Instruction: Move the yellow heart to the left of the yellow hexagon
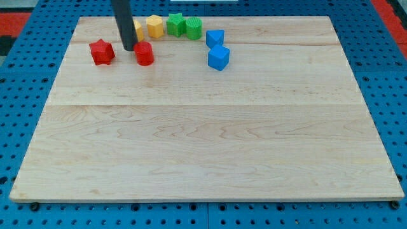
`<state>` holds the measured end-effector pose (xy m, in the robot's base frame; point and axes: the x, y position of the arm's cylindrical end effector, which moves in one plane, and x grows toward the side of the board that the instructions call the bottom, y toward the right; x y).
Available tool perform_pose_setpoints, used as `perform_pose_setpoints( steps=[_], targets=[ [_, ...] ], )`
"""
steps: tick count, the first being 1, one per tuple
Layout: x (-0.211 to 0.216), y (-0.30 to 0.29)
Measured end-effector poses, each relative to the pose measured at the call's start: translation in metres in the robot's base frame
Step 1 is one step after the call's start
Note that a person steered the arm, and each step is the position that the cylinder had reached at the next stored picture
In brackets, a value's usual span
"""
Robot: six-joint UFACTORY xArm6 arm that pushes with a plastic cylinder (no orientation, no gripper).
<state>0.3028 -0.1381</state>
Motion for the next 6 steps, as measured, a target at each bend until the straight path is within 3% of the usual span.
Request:
perform_pose_setpoints(
  steps=[1, 2, 3, 4, 6],
  targets=[
    [0.025, 0.031],
    [-0.007, 0.027],
    [-0.042, 0.006],
    [-0.046, -0.051],
    [-0.044, -0.095]
  ],
)
